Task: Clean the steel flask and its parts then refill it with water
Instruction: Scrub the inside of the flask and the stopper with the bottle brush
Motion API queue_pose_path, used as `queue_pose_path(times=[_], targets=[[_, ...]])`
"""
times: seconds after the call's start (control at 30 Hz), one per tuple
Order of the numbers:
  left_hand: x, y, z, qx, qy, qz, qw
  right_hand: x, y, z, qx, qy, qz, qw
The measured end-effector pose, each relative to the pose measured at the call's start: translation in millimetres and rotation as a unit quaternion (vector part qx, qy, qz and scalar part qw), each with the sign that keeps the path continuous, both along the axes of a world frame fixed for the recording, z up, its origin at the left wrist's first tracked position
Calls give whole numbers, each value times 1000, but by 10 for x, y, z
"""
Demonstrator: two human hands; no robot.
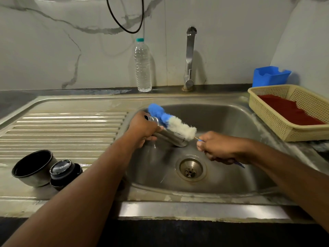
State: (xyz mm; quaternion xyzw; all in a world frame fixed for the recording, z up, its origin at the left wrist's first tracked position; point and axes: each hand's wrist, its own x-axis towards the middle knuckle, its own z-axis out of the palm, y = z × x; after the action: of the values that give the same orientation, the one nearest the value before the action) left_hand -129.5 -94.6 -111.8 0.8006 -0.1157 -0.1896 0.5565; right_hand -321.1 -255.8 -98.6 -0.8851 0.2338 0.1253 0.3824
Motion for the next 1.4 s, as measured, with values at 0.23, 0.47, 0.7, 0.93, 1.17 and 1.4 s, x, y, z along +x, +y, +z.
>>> queue_pose_path(times=[0.23, 0.47, 0.7, 0.93, 1.17, 1.4], targets=[[-3, -6, -5, -21, 1, 10, 1000, -89, -54, -43, -161, 60, -25, 985], [52, -1, -33, -5, 14, 25, 1000, -15, -50, -12, -60, 26, -11, 998], [76, -8, -62, -15, 19, 17, 1000, -51, -78, -22, -80, 25, -27, 996], [85, -12, -69, -1, 22, -1, 1000, -114, -48, 53, -158, 88, -32, 983], [110, -5, -102, -17, 33, -5, 999, -26, -27, 18, 25, 1, -10, 1000], [132, -33, -147, 7, 11, 15, 1000, -142, -95, 19, -230, 118, -15, 966]])
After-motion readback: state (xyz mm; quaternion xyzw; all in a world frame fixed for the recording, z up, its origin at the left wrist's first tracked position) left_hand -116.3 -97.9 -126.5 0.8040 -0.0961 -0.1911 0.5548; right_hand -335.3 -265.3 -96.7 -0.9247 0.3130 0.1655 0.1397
